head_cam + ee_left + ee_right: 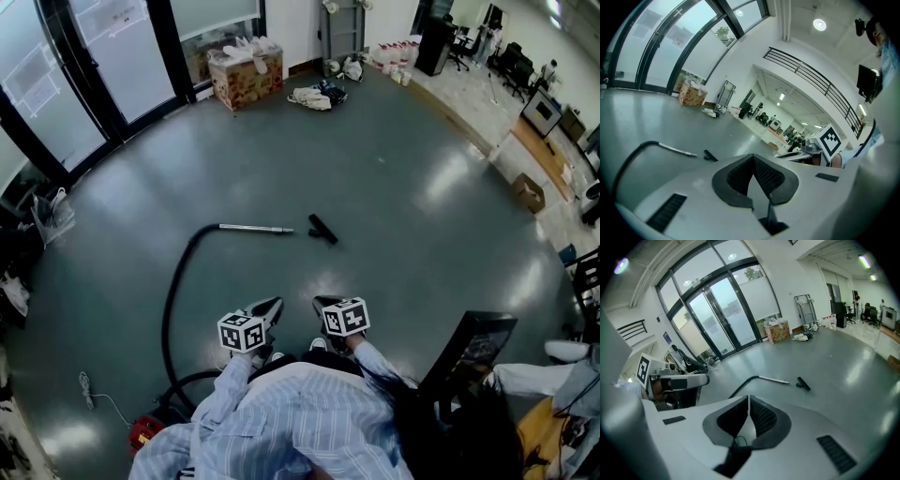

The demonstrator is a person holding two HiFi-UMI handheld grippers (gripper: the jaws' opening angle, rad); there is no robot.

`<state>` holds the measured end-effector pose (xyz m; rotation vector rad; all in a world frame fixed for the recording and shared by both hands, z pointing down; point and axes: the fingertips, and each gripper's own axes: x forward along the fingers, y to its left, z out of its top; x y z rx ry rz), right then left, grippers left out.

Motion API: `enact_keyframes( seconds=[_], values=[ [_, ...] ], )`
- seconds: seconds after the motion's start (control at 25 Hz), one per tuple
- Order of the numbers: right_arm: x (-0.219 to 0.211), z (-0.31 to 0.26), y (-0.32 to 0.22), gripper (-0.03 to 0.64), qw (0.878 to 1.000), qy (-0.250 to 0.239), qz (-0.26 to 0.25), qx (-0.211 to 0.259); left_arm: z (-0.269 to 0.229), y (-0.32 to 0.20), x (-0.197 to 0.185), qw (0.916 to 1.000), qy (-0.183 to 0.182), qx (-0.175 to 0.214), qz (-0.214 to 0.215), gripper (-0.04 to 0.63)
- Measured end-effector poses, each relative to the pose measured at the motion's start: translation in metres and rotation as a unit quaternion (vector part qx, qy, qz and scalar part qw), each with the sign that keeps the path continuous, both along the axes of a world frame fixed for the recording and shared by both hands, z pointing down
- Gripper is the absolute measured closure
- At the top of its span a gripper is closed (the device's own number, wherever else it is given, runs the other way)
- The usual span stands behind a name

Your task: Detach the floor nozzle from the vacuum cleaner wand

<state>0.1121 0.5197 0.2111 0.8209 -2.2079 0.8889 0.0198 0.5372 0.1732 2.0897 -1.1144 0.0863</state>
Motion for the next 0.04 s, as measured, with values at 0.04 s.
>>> enact_keyframes(
  seconds=[0.04],
  values=[
    [-0.0011,-0.0002,0.0005,0.597,1.0,0.0,0.001,0.001,-0.0005,-0.0001,-0.0016,1.0,0.0,0.001,0.0,0.591]
  ],
)
